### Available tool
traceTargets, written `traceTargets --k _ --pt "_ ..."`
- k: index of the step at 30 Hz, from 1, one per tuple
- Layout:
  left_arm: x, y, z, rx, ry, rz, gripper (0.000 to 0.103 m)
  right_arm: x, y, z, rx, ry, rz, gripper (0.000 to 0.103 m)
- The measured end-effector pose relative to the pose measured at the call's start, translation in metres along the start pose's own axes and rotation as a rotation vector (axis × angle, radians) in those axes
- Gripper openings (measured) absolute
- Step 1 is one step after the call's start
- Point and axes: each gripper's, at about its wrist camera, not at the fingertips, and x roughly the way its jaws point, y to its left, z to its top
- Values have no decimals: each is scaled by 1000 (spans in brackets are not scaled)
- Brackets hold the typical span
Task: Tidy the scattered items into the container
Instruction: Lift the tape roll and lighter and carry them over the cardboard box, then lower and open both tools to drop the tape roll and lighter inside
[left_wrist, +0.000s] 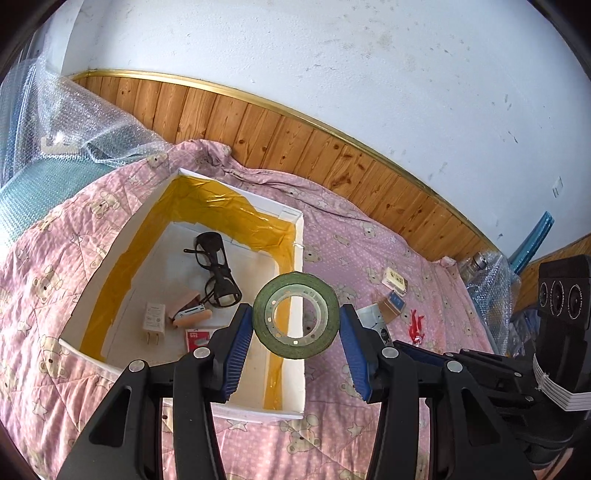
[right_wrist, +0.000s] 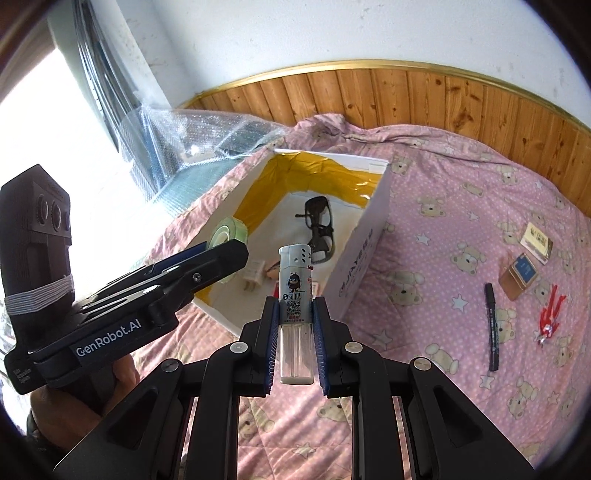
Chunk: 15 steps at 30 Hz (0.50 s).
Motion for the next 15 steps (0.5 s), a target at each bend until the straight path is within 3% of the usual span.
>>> traceTargets --k 15 --pt "13 61 35 -72 -8 50 49 44 21 43 -48 23 28 19"
